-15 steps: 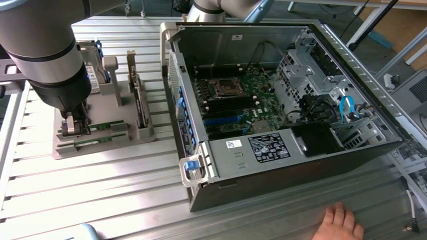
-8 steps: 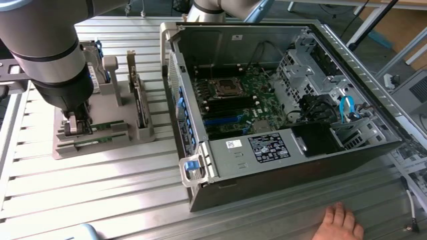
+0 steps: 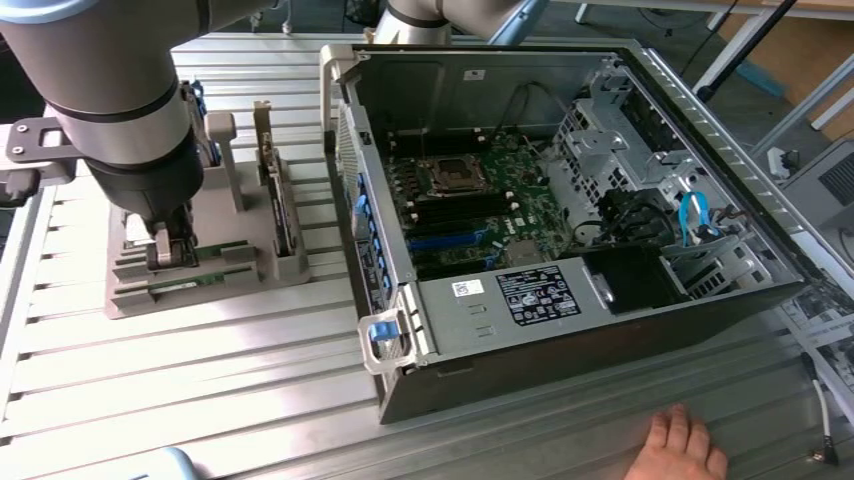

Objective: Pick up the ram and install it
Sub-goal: 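Pick up the ram and move it above insertion slot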

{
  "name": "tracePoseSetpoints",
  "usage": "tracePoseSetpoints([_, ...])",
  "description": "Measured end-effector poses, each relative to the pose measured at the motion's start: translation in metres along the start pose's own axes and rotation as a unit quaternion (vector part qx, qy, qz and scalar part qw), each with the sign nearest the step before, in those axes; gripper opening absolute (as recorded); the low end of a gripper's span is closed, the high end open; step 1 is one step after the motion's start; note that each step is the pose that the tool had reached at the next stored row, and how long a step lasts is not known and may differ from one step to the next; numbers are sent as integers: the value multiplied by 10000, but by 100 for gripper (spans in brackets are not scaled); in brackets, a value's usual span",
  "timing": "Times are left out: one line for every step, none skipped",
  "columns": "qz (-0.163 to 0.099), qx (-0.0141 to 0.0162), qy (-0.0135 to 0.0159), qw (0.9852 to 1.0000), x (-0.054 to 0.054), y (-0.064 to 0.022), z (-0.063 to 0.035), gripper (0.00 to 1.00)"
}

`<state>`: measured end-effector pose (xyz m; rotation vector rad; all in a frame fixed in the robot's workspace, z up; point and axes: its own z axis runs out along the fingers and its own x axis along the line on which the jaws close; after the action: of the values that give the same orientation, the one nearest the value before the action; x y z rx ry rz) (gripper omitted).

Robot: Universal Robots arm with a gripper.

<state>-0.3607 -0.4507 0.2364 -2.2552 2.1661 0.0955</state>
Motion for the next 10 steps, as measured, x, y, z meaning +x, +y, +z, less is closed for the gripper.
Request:
tracePoseSetpoints([0,0,0,10000,0,-12,0,31])
tracePoseSetpoints([0,0,0,10000,1,-23,-1,31])
tracePoseSetpoints([0,1,0,10000,1,-25,0,31])
tracePoseSetpoints([0,0,0,10000,1,-25,0,31])
tracePoseSetpoints([0,0,0,10000,1,-25,0,31])
tracePoseSetpoints([0,0,1,10000,3,-26,-1,31])
tracePoseSetpoints([-1,-1,1,10000,8,-26,-2,31])
tracePoseSetpoints([-1,0,0,10000,15,-26,-2,31])
tracePoseSetpoints([0,0,0,10000,24,-25,-2,31])
tracePoseSetpoints([0,0,0,10000,34,-25,-3,31])
